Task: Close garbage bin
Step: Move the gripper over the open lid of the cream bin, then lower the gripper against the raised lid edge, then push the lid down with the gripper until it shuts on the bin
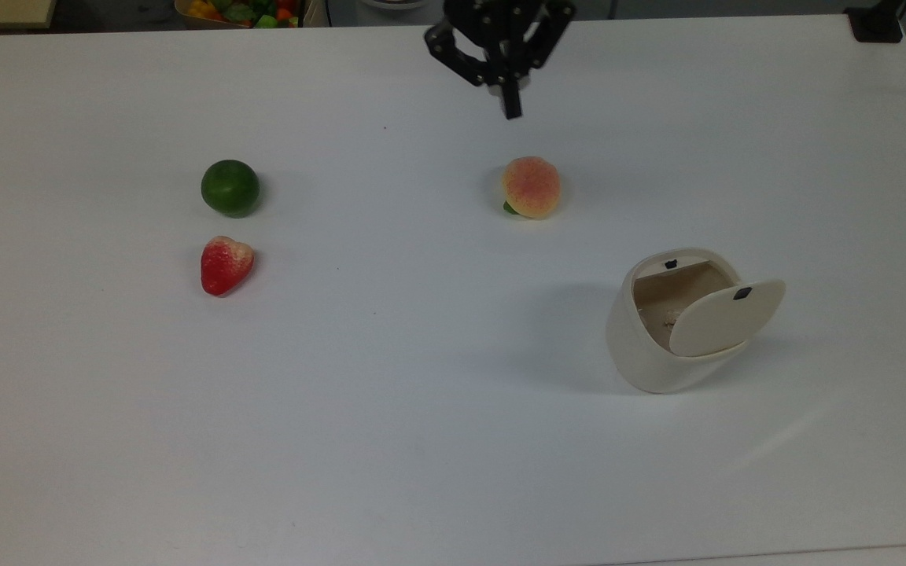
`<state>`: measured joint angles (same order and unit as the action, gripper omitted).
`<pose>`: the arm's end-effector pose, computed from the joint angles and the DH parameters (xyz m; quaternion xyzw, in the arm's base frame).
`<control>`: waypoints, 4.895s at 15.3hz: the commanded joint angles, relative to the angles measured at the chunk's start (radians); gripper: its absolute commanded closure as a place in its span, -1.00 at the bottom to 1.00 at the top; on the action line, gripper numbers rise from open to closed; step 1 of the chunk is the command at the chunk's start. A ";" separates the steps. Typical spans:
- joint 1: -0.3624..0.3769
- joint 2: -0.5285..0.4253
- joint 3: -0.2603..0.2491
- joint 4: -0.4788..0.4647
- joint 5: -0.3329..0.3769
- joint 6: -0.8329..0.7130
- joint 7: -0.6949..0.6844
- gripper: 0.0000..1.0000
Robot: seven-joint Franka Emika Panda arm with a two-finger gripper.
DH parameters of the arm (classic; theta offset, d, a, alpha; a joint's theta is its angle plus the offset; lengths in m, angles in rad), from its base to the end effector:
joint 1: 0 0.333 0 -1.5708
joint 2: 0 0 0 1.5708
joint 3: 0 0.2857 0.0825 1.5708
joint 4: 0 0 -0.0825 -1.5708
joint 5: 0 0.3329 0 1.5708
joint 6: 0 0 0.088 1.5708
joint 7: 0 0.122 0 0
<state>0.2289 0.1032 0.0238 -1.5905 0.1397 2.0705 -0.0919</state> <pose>0.5583 0.1528 0.5694 -0.9690 -0.1466 -0.1808 0.0824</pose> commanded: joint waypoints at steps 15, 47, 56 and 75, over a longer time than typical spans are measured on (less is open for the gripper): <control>0.073 0.318 0.087 0.168 -0.080 0.545 0.228 1.00; 0.084 0.452 0.166 0.145 -0.155 0.711 0.248 1.00; 0.073 0.432 0.174 0.113 -0.155 0.554 0.247 1.00; 0.067 0.405 0.248 0.098 -0.155 0.399 0.248 1.00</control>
<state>0.3097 0.5566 0.2372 -1.4493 -0.0103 2.5124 0.1388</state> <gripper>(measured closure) 0.991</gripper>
